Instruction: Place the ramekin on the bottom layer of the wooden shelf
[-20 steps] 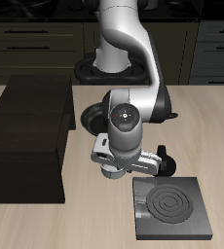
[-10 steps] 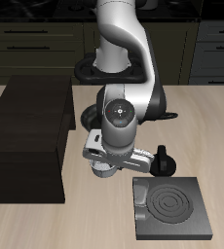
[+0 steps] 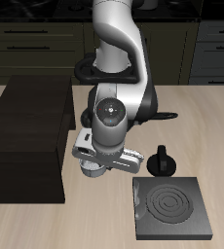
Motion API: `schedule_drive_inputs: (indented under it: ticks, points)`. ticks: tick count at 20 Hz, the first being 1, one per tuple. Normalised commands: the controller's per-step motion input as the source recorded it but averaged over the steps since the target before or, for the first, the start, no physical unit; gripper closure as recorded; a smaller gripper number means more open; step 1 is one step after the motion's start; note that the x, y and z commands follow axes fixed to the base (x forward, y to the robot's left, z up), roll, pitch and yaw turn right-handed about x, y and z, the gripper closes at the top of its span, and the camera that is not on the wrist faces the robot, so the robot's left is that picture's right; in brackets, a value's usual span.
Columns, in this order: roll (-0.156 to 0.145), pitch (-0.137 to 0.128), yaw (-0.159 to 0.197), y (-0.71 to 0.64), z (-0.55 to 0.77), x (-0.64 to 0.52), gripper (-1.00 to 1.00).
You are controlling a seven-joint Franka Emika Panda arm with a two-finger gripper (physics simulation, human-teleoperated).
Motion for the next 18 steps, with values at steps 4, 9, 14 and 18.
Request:
schedule_drive_inputs:
  ticks: [4, 9, 14, 18]
  points:
    - [-0.05, 0.005, -0.008, -0.41, 0.0, 0.07, 1.0]
    - [-0.028, -0.013, -0.002, -0.3, 0.04, 0.01, 1.0]
    - [-0.036, -0.005, 0.001, -0.26, 0.06, 0.01, 1.0]
    - [-0.027, -0.011, -0.013, -0.22, 0.11, -0.03, 1.0]
